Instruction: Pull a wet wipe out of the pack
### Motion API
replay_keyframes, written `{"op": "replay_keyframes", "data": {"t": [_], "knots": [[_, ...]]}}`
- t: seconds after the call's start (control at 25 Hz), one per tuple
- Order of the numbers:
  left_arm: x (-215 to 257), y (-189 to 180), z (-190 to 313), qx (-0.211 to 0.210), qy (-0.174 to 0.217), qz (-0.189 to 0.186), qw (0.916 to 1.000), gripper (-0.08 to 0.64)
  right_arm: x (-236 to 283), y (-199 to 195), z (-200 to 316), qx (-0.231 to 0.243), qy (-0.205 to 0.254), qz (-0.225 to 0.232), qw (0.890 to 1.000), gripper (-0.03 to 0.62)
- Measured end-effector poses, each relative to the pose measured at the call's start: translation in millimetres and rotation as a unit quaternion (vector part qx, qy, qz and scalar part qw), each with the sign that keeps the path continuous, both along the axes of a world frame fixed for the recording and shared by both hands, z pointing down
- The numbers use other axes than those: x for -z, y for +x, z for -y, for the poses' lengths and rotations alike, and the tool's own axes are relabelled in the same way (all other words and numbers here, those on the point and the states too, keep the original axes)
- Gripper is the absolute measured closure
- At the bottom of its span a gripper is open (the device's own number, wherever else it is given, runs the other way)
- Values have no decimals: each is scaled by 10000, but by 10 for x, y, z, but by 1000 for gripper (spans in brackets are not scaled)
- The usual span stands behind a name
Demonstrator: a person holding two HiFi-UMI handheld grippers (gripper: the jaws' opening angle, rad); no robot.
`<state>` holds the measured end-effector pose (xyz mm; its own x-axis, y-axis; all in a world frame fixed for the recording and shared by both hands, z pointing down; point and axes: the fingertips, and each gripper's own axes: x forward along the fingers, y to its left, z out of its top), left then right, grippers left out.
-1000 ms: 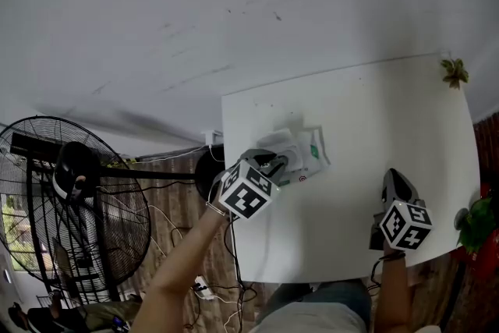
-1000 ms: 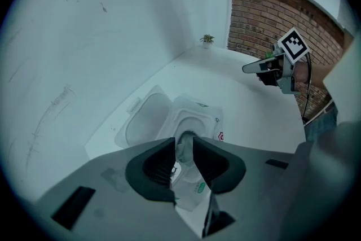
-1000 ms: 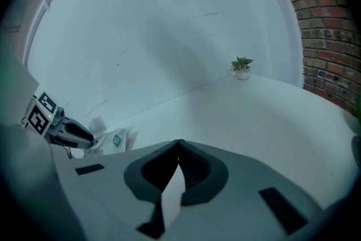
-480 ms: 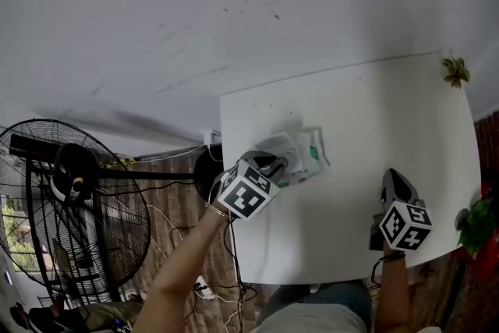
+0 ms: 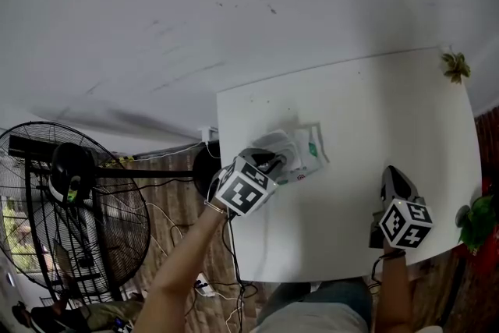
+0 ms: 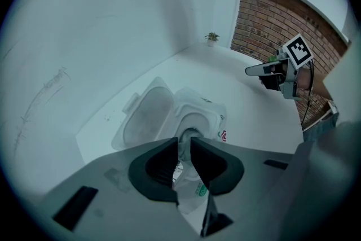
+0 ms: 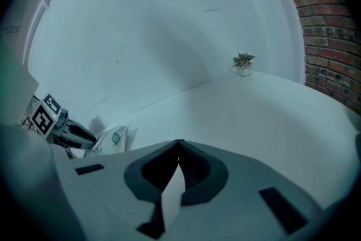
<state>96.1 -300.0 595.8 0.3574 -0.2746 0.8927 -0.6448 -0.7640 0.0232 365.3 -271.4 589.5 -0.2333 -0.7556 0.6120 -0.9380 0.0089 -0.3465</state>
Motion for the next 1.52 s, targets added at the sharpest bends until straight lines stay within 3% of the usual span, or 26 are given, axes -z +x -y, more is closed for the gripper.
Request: {"op": "replay_keyframes", "data": {"t": [1.52], "knots": [[-105, -15, 2, 268, 234, 92, 9993, 540, 58, 128, -54, -139, 88, -33, 9999, 591]]}}
